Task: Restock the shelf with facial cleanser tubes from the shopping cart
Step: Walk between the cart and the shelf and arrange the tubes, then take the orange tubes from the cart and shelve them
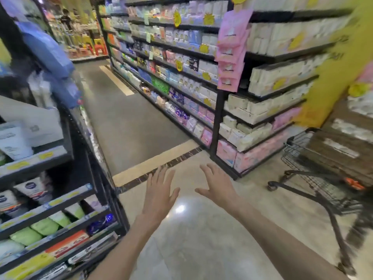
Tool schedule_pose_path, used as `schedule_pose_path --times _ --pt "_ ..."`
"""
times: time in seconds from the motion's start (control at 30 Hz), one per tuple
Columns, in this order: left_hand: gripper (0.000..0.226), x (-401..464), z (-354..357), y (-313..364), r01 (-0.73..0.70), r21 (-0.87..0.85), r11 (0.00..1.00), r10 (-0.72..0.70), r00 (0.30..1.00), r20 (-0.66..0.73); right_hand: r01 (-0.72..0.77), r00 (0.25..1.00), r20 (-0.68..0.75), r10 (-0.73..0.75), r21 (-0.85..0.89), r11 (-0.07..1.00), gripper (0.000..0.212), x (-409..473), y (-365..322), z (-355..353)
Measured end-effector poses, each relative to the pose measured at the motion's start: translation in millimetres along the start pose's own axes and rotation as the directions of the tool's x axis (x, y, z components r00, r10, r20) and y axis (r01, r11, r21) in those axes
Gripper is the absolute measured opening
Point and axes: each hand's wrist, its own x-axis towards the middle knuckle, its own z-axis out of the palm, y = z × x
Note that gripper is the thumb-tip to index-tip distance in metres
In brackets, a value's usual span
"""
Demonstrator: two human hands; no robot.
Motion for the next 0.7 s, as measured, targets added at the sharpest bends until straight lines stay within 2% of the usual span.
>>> schedule_pose_path --times 0.13,0.3,0.43,0.7 --pt "0.06 32 53 87 -0.143 -0.081 0.986 0.151 0.984 0.099 -0.212 0.977 -0.004 0.212 -0.04 0.976 0.091 -43 86 -13" --pt "0.058 75 116 181 -0.315 -0.185 0.931 0.348 0.919 0.185 -0.415 0.91 -0.052 0.412 -0.102 0.904 0.087 -88 179 -28" --pt "0.063 116 166 250 -0.417 -0.257 0.872 0.475 0.847 0.238 -0.544 0.839 -0.1 0.535 -0.134 0.828 0.086 -108 248 -39" --pt "0.064 213 245 366 -0.537 -0.388 0.749 0.655 0.688 0.312 -0.764 0.645 -0.079 0.76 -0.087 0.639 0.089 -106 367 -71"
